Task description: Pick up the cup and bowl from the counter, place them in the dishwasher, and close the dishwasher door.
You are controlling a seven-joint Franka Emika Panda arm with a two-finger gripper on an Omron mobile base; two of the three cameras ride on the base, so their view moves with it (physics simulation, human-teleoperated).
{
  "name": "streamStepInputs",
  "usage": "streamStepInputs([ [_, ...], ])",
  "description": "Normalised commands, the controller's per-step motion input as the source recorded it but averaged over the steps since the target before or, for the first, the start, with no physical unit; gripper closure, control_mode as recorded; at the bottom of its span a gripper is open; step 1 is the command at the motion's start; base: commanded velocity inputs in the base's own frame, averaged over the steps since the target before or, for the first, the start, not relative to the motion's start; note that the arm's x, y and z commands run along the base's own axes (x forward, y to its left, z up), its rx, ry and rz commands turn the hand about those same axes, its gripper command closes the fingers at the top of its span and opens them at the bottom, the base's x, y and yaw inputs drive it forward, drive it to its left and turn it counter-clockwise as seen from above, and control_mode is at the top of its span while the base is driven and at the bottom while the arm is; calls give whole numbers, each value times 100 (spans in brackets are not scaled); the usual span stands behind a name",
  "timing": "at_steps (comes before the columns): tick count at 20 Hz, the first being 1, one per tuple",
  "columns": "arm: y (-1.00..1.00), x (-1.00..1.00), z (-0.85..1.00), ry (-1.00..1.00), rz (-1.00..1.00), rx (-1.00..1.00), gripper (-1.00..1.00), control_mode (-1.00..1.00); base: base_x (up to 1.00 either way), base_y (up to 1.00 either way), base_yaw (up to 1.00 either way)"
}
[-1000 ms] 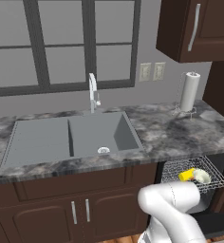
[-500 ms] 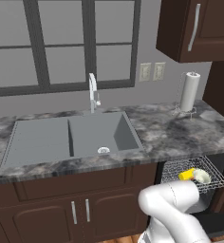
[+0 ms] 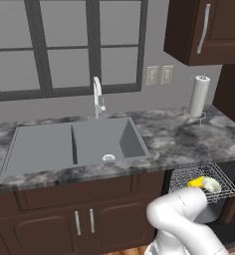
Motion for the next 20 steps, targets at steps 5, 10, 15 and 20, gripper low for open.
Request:
streamStepInputs([
  [5,-17,3,-63,-3,5,6,-100,-100,0,0,0],
  [10,0,8,-57,-8,0,1,-100,-100,0,0,0],
  [15,0,24,-34,-10,0,3,-100,-100,0,0,0],
  [20,0,36,-20,-8,1,7,-100,-100,0,0,0],
])
